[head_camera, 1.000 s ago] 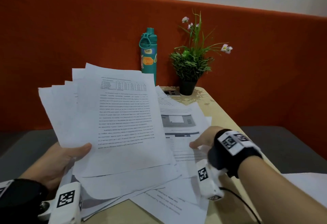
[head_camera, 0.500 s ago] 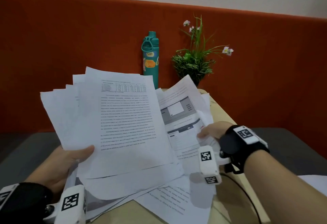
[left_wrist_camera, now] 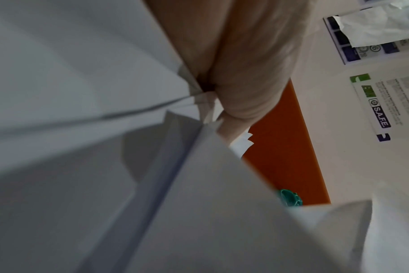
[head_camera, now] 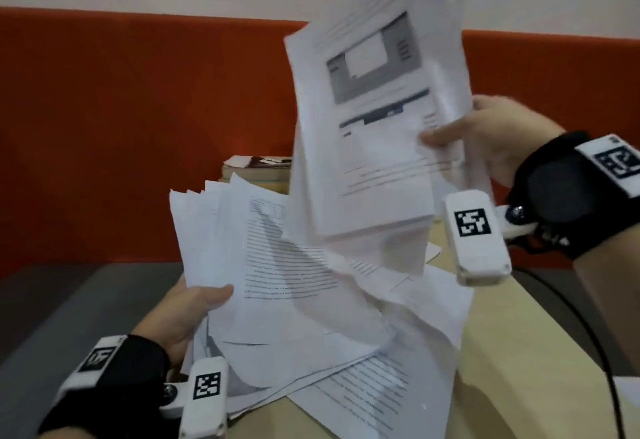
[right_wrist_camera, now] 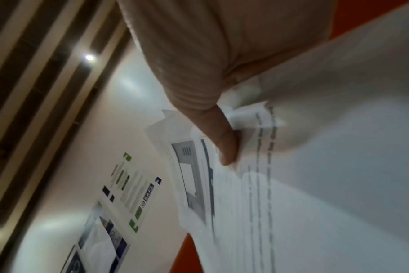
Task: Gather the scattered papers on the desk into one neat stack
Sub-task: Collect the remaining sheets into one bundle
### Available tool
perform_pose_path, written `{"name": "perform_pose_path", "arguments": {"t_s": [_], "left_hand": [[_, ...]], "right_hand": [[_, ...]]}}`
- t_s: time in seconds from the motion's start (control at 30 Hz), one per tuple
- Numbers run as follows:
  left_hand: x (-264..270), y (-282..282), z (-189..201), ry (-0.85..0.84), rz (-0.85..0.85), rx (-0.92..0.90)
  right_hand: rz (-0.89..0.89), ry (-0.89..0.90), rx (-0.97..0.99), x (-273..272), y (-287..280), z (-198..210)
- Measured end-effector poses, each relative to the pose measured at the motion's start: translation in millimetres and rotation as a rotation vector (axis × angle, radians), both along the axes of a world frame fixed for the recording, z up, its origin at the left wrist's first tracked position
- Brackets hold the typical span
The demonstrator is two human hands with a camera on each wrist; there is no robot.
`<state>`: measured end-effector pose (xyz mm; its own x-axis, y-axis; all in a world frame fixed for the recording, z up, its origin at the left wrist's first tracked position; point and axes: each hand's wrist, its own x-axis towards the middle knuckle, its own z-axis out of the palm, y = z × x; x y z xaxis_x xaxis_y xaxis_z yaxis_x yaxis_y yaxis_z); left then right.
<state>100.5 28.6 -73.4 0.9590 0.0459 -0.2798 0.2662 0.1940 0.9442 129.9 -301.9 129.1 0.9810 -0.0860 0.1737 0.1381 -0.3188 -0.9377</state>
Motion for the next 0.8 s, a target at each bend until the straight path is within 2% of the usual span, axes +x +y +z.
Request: {"name": "perform_pose_path", "arguments": {"t_s": [0.13,0.27,0.3,0.4,0.47,0.57,0.67,0.73,0.8], "left_hand": [[-5.4,-8.4,8.5,-0.023,-0.031,0.008],[-2.6,-11.3,19.6,-0.033,-0.009,-0.155],[-0.9,-11.9,20.7,-0.031,-0.009,-0.134],[-0.9,-13.3,18.6,-0.059,-0.085,0.092],[-1.2,-6.6,17.0,-0.059,-0.054,0.18],[-3.6,5.6,26.8,-0.115,-0.034,0.105],[-6.1,3.7,29.9,-0.136,-0.131,0.027],[-7.6,-1.5,28.2,-0.136,-0.12,0.034],[-8.4,3.3,25.0,-0.124,-0.064,0.0]], "right_hand": [[0.073,0.383,-0.277,25.2,19.2,-62.2],[0.136,0.516,-0.452,32.8,53.7,-135.2],[0.15,0.536,-0.469,32.8,62.6,-146.0],[0.159,0.523,-0.422,28.2,81.3,-155.3],[0.096,0.477,-0.339,27.7,76.8,-151.5],[0.021,0.47,-0.132,28.3,60.6,-141.4],[0.229,0.477,0.048,24.9,68.2,-142.2],[0.285,0.433,0.068,26.3,80.4,-144.7],[0.2,0.457,-0.016,36.7,76.3,-141.8]]}}
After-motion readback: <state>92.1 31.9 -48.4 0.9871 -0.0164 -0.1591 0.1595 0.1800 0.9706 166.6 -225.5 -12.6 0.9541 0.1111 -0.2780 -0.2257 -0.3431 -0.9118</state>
